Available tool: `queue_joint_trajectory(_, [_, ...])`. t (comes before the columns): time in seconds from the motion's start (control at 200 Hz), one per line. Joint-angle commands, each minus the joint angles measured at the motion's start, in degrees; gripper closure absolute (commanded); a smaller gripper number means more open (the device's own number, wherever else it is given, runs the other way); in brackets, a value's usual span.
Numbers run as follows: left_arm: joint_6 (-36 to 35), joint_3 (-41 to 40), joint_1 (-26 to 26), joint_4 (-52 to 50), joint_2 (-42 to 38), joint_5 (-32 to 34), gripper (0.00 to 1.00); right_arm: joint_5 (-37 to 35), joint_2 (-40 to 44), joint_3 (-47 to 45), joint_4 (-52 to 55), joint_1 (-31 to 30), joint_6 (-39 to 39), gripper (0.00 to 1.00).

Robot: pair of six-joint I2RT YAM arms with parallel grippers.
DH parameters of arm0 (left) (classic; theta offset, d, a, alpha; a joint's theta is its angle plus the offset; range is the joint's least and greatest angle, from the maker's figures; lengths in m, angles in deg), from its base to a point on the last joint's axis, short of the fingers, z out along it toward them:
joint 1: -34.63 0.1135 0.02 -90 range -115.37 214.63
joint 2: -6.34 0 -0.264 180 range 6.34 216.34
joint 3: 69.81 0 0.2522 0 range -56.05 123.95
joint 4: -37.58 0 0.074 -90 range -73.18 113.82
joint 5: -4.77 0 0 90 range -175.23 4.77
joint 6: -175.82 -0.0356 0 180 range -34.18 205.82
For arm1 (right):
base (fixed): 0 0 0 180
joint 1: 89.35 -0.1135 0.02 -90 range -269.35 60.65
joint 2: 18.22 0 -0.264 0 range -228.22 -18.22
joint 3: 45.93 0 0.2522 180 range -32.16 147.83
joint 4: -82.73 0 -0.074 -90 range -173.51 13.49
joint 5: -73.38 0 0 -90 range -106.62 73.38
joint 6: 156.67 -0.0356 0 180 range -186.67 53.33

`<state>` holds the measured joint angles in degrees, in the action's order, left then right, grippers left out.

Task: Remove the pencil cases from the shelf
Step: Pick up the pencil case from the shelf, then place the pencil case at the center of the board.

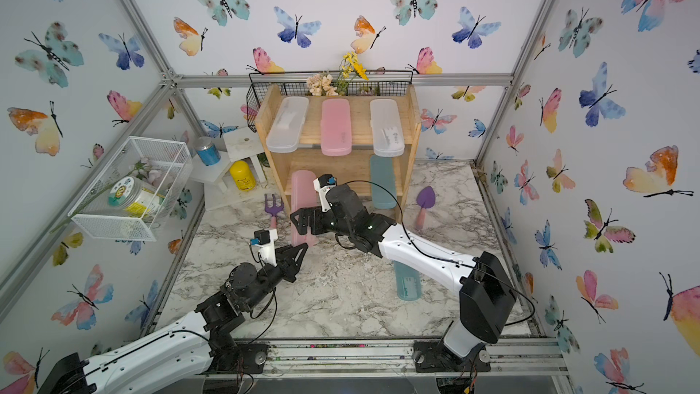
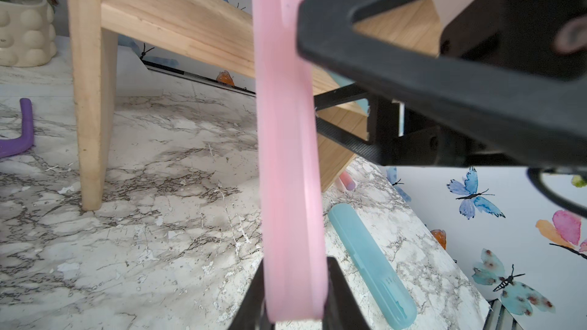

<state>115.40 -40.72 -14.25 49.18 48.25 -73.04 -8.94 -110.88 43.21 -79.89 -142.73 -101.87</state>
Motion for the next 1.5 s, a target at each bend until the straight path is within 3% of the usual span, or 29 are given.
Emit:
queue_joint_trajectory(0.0, [-0.76, 0.98, -0.24, 0.39, -1.51, 1.95, 0.82, 0.23, -1.91, 2.90, 0.26, -0.58, 1.53, 0.01])
queue_joint_trajectory(0.165, [-0.75, 0.80, -0.24, 0.03, -1.74, 1.80, 0.81, 1.01, -2.78, 2.85, -0.95, -0.58, 1.28, 0.01])
queue_joint_trajectory(0.375, [-0.67, 0.69, -0.20, -0.05, -1.82, 2.12, 0.73, 0.60, -1.48, 1.71, -1.99, -0.58, 1.27, 0.16])
queue_joint_trajectory(0.42, [-0.54, 0.66, -0.21, -0.16, -1.92, 2.29, 0.66, 0.01, -1.15, 1.64, -1.45, -0.59, 1.52, 0.18])
queue_joint_trajectory(0.531, [-0.57, 0.86, -0.17, -0.87, -2.01, 2.99, 0.34, -2.28, -0.19, 1.13, 0.91, -0.58, 2.51, 0.20])
queue_joint_trajectory(0.706, [-1.45, 2.06, -0.20, -3.22, -2.09, 4.34, 0.18, -8.37, 3.34, -2.10, 7.98, -0.58, 5.68, 0.21])
queue_joint_trajectory(0.891, [-1.41, 2.54, -0.23, -6.07, -3.59, 8.70, 0.16, -12.76, 7.75, -11.13, 17.21, -0.58, 5.05, 0.21])
queue_joint_trajectory(1.166, [-0.60, 3.92, -0.07, -8.35, -1.79, 11.69, 0.14, -13.75, 11.58, -26.52, 21.71, -0.58, -5.22, 0.20])
queue_joint_trajectory(1.497, [0.83, 4.17, -0.13, -5.85, 2.82, 9.32, 0.13, -21.21, 4.10, -23.72, 28.98, -0.24, -7.28, 0.20])
